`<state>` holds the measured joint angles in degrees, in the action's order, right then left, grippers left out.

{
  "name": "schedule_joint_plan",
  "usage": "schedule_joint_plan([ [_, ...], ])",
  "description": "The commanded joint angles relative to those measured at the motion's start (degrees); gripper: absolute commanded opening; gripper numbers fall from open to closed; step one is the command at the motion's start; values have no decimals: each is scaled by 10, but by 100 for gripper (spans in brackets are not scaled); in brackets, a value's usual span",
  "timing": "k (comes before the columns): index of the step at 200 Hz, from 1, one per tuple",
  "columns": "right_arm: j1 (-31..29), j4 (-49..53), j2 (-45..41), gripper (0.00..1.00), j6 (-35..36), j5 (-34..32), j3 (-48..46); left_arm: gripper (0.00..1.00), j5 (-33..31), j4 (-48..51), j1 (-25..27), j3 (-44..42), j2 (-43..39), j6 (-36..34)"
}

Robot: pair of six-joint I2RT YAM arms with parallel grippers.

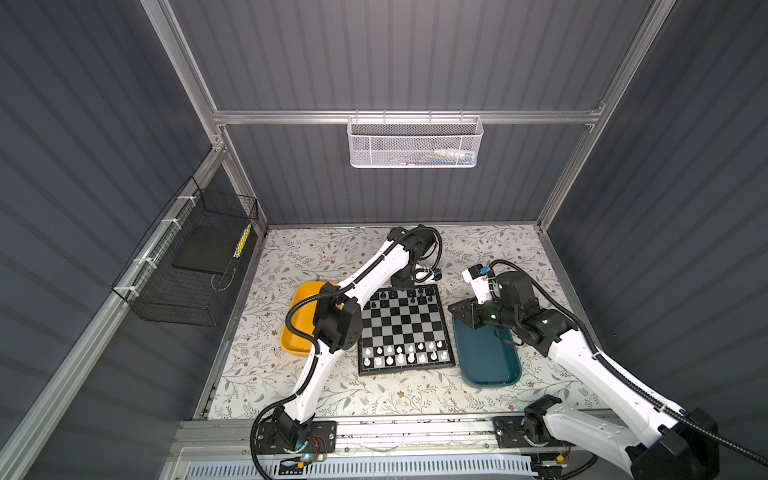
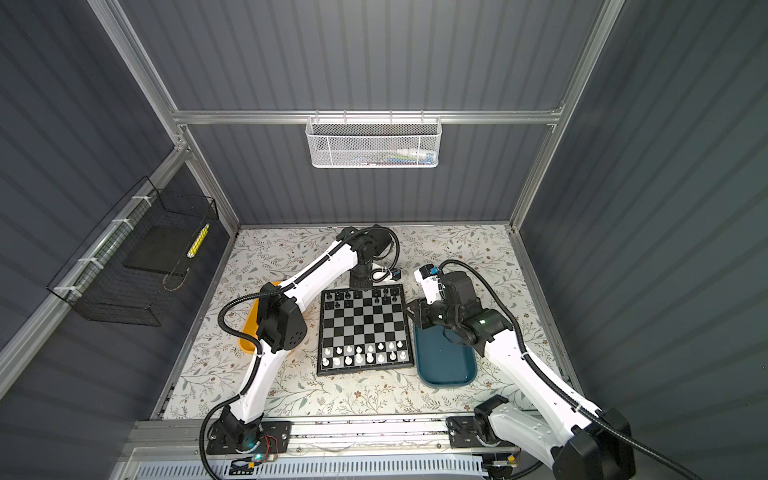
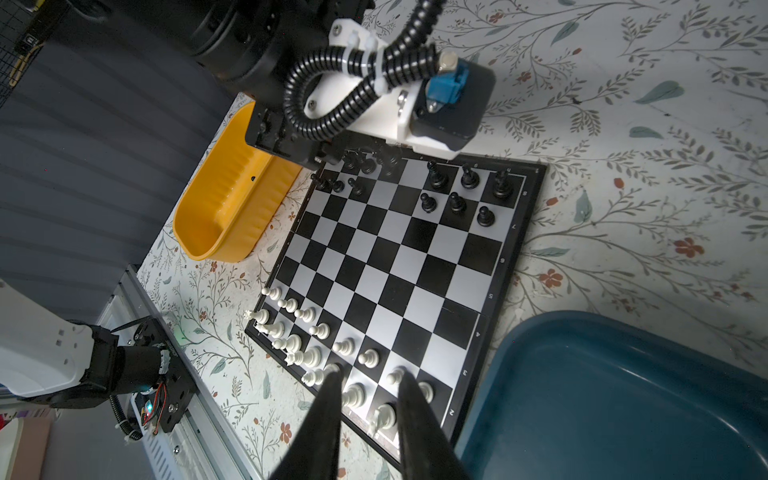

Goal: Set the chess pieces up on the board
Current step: 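Carry the held black piece with the left gripper over the board's black rows, then lower the black piece onto an edge square and open the left gripper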

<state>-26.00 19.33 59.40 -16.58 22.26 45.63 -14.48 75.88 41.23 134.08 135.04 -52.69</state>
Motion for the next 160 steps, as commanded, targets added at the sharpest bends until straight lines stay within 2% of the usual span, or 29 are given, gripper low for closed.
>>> schedule_joint_plan([
  [1,1,5,-9,27,2,-4,-7,18,-7,2,4,15,18,-2],
  [160,0,5,-12,27,2,-7,-15,18,-12,-13,5,5,44,-8],
])
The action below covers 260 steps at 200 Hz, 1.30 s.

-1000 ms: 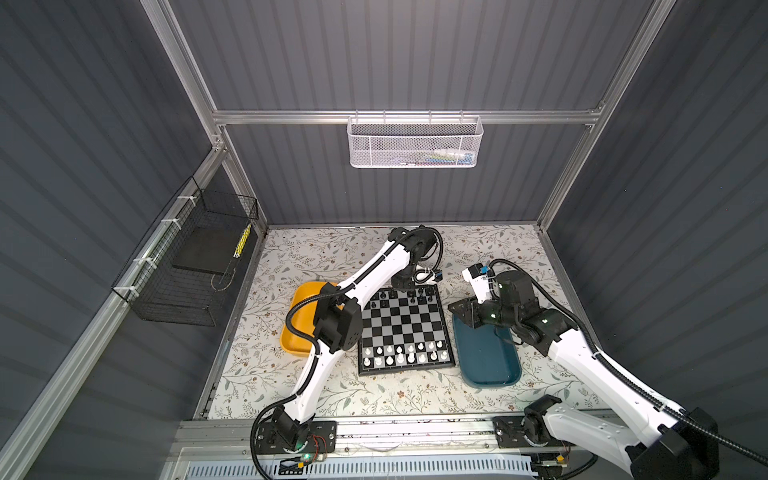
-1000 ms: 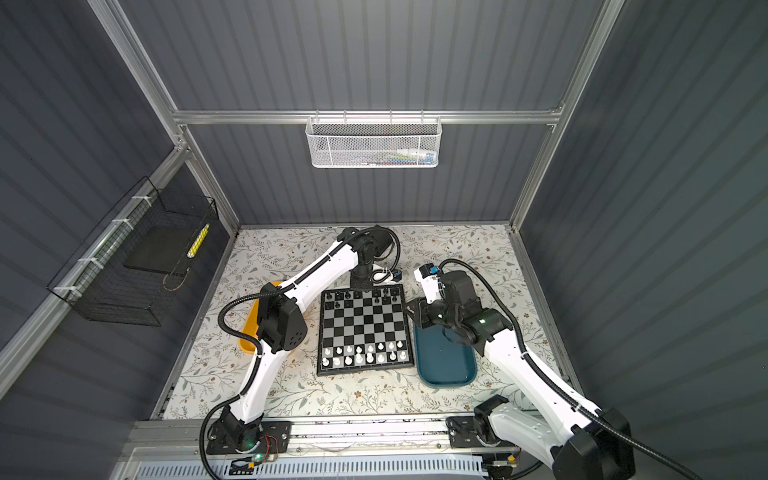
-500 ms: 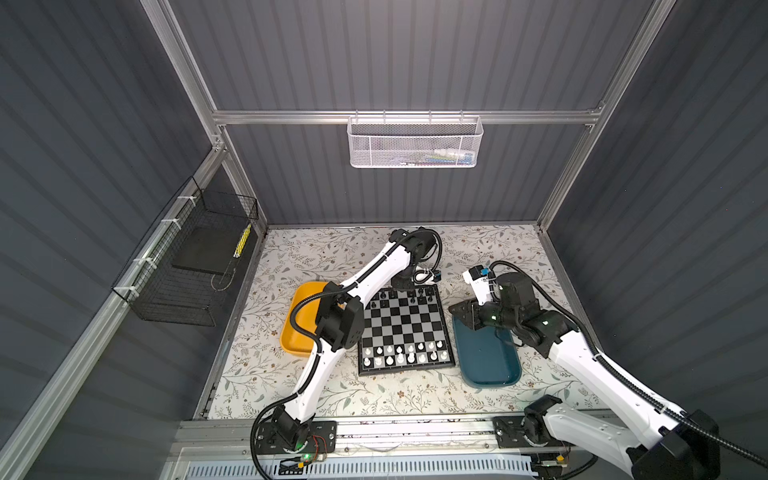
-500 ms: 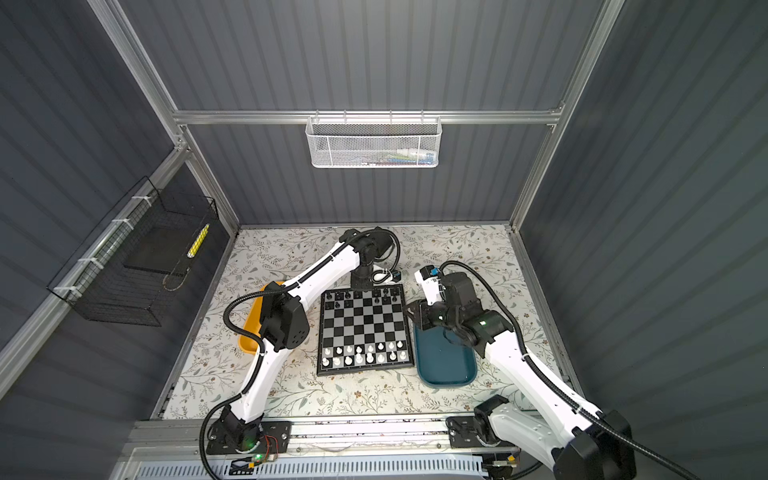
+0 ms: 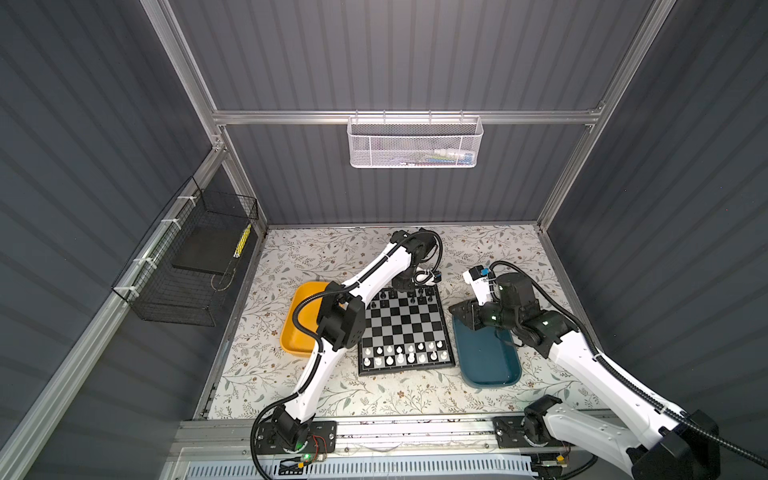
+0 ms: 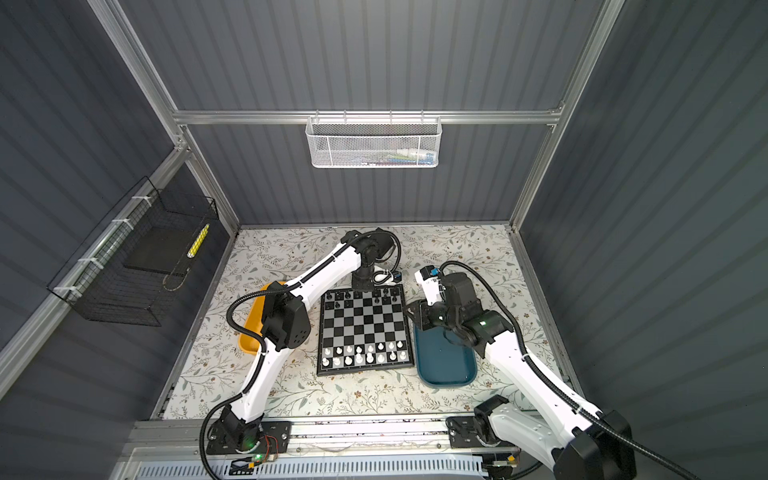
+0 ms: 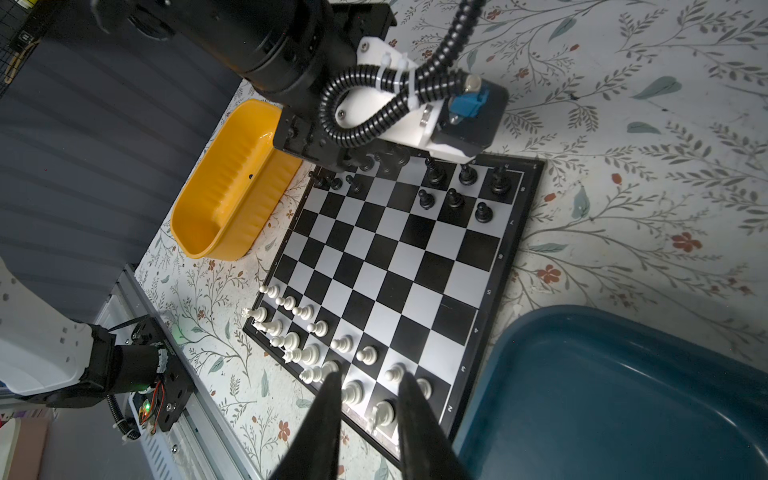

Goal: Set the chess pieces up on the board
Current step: 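Lower the black piece onto an edge square and open the left gripper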

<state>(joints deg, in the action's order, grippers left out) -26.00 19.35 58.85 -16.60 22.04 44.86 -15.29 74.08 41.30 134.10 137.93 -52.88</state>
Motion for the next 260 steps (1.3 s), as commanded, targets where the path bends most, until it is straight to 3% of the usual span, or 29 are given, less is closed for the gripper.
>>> schedule_joint_plan([
  [1,0,5,-7,27,2,-5,-7,18,-4,5,4,4,16,-6],
  [260,0,4,-1,27,3,-6,-11,20,10,2,4,-4,39,-2],
])
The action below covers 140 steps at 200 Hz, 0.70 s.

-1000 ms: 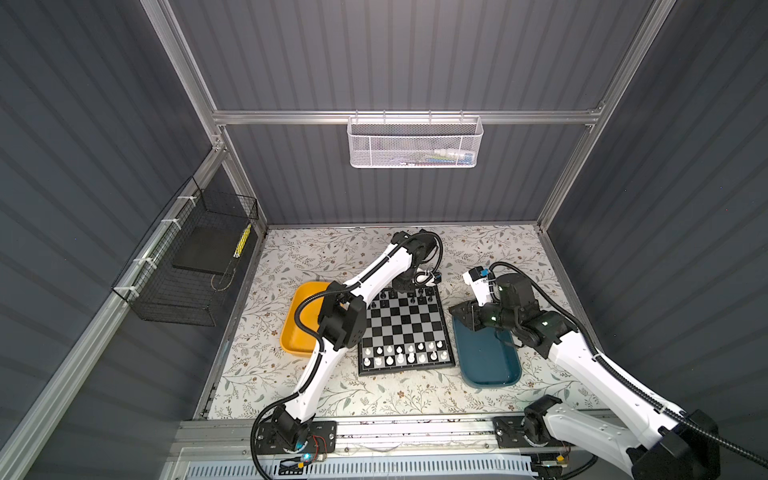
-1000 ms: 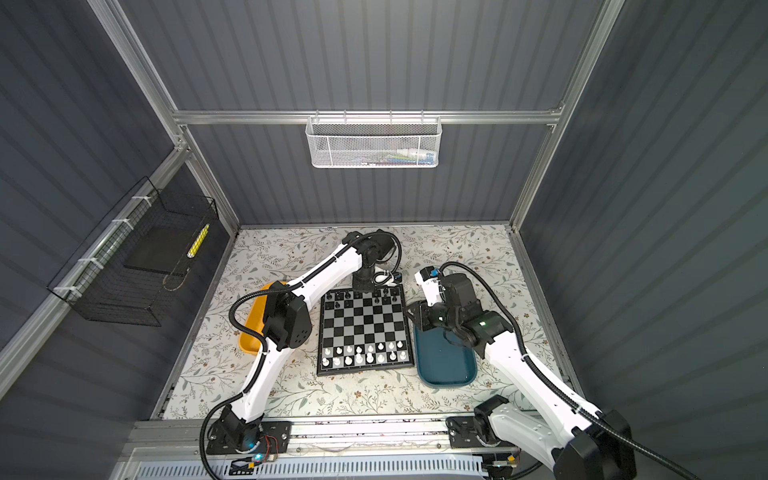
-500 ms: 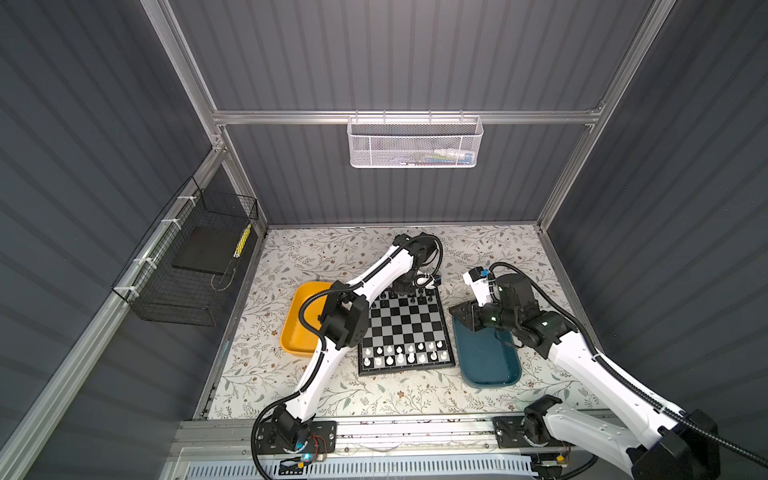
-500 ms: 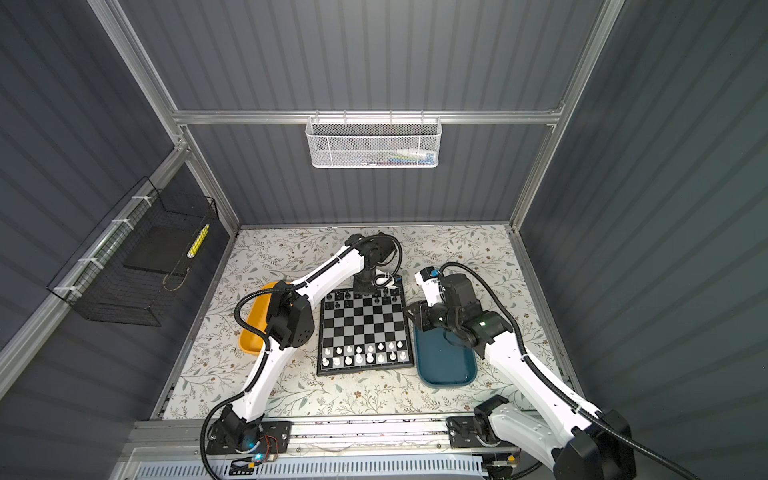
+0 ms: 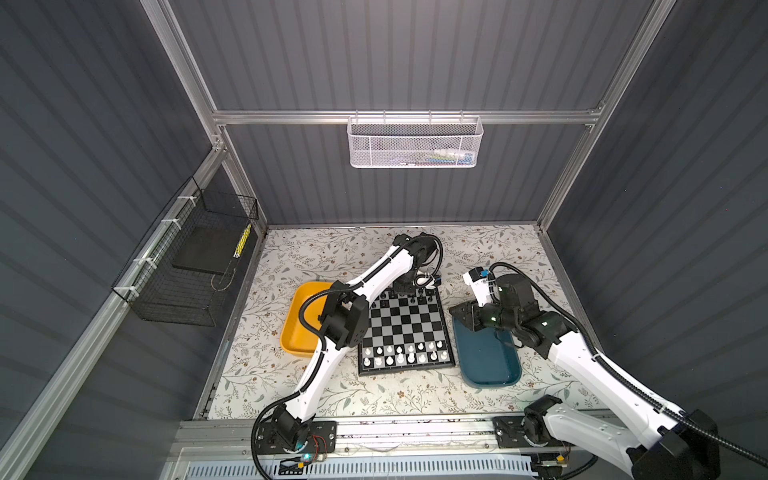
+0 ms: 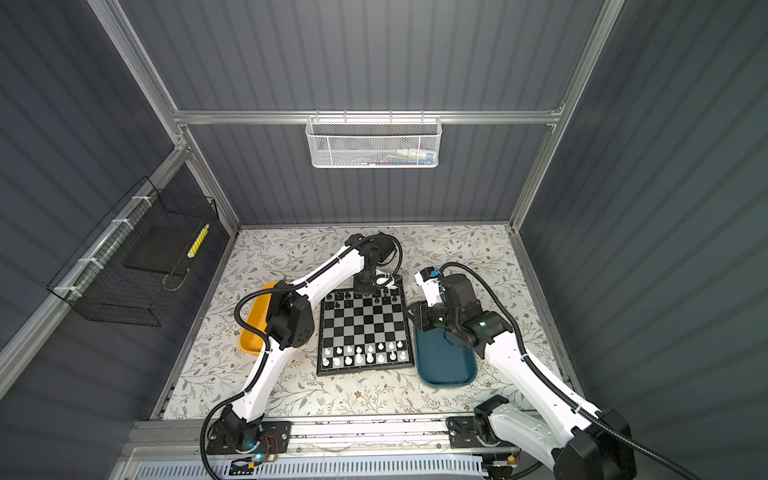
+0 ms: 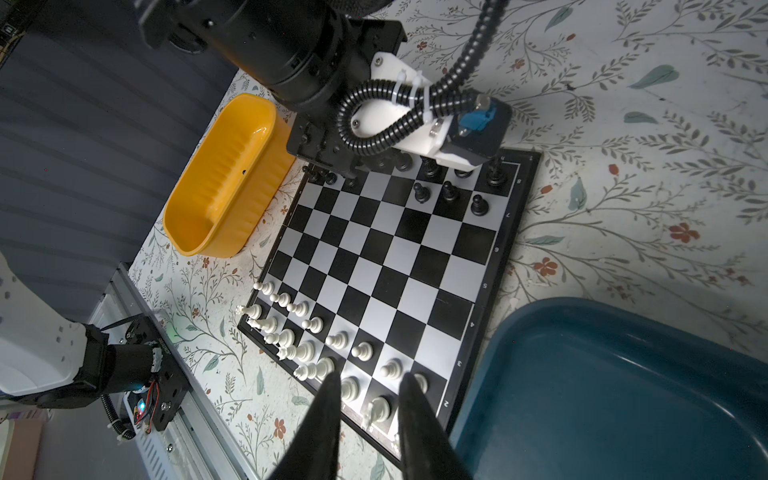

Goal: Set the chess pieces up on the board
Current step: 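Lower the black piece onto an edge square and open the left gripper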

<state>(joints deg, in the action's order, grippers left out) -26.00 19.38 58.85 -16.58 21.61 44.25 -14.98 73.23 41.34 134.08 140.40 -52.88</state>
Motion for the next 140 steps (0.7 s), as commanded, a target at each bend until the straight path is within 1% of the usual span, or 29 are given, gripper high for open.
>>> schedule_joint_plan([
  [1,0,4,-1,27,3,-2,-5,20,7,10,4,-3,14,-2],
  [53,0,4,-1,27,3,-2,-6,22,7,9,3,-5,15,-3],
  [68,1,3,-1,27,3,-2,-5,27,7,7,4,-3,15,-2],
  [85,0,3,-1,27,3,-2,-7,34,6,6,4,0,15,-2],
  [140,0,2,0,27,3,-2,-6,44,3,3,4,6,4,-1],
])
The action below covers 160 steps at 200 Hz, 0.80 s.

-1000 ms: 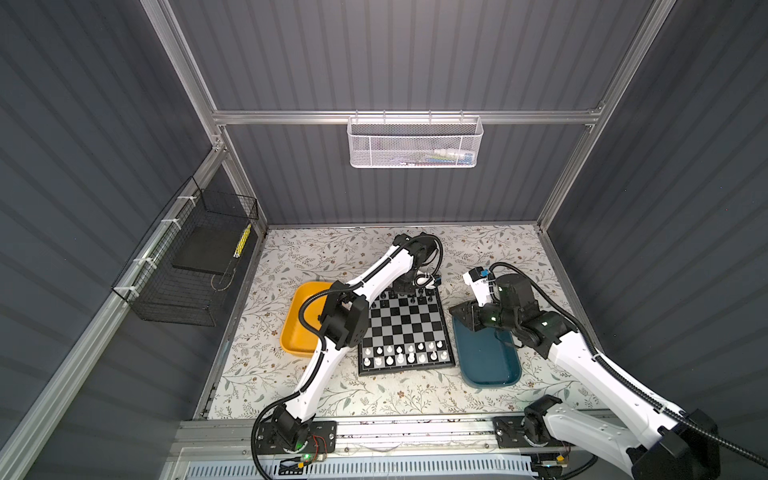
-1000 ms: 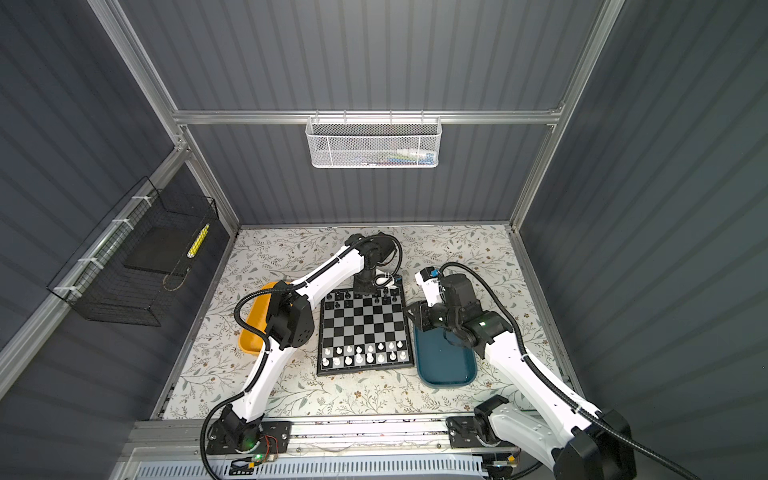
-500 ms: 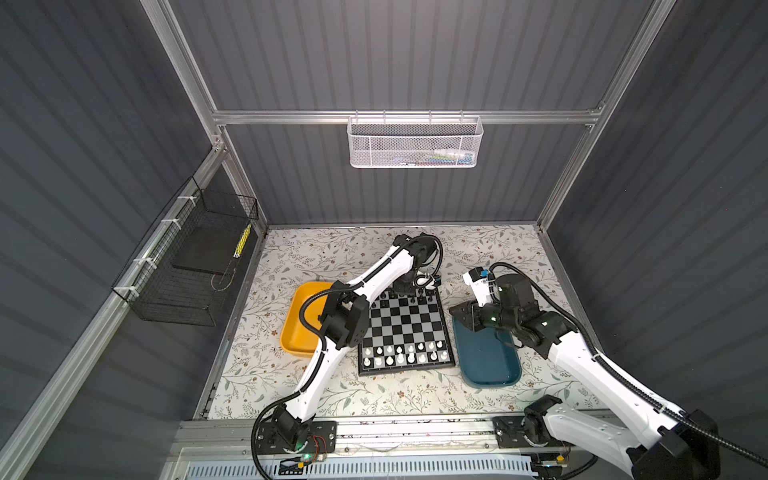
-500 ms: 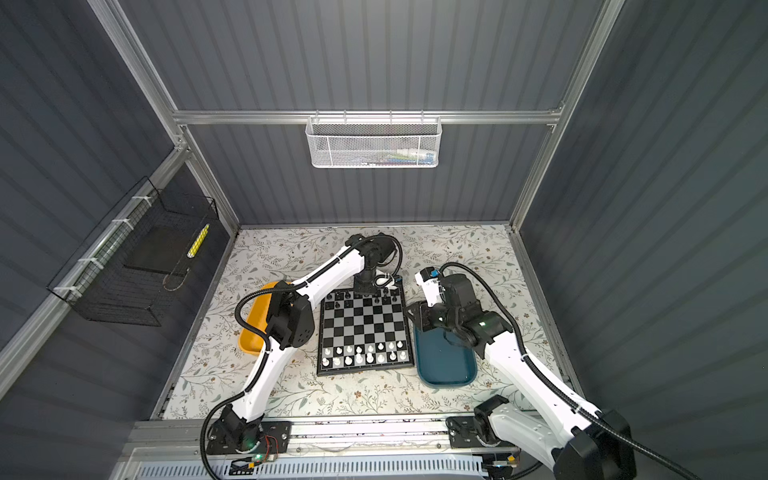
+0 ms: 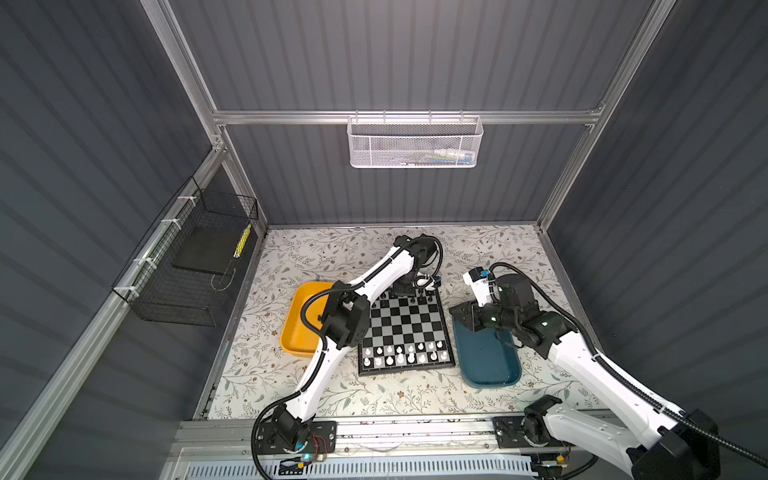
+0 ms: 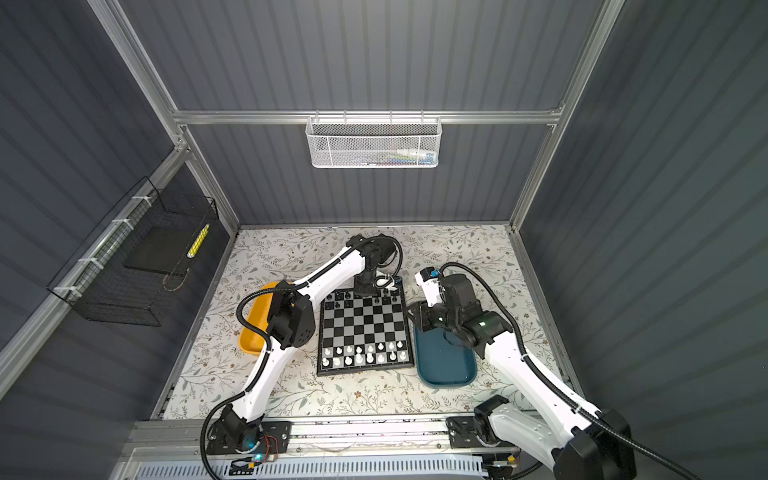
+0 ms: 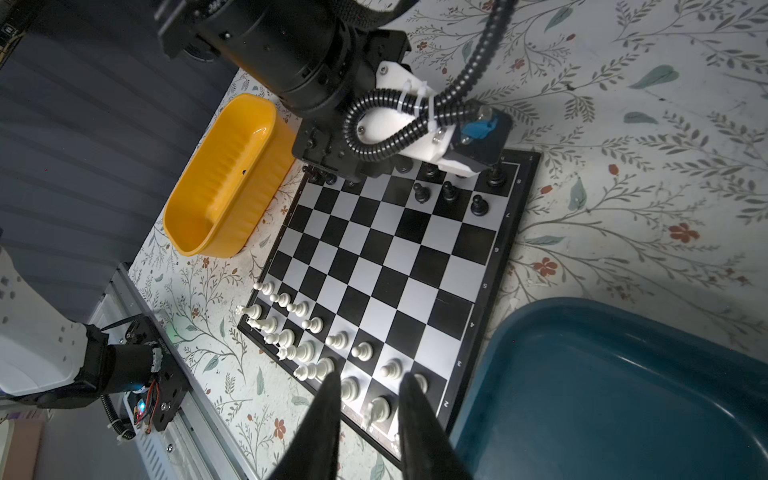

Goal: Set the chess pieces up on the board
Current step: 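Lower the black piece onto an edge square and open the left gripper, then move the open left gripper back above the yellow tray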

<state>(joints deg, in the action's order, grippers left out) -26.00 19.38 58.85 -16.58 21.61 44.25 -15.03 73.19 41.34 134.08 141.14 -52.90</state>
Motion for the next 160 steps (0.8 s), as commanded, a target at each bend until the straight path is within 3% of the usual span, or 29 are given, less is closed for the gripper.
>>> schedule_joint_plan([
  [1,0,2,0,27,3,-2,-6,44,4,4,4,6,-4,0],
  [160,1,22,-35,28,1,5,19,59,13,23,3,2,-49,3],
])
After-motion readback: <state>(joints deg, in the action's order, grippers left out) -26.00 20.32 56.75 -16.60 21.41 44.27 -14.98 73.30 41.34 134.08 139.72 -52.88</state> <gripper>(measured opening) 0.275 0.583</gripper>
